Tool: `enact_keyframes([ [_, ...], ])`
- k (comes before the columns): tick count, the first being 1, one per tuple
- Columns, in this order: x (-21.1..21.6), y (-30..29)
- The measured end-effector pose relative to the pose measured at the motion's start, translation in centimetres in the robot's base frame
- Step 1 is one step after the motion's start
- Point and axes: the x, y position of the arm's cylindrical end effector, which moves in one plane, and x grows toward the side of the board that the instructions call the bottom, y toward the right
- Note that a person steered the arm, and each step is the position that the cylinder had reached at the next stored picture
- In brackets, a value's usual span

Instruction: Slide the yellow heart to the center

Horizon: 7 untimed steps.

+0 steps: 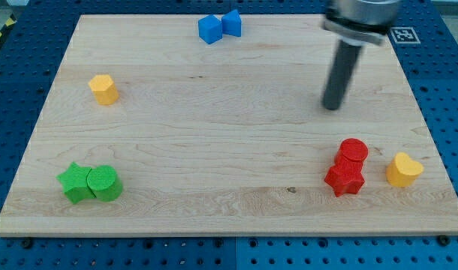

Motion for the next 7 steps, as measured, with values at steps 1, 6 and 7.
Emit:
enact_keyframes([
  [1,4.1,6.0],
  [6,15.1,11.5],
  [7,15.9,7.7],
])
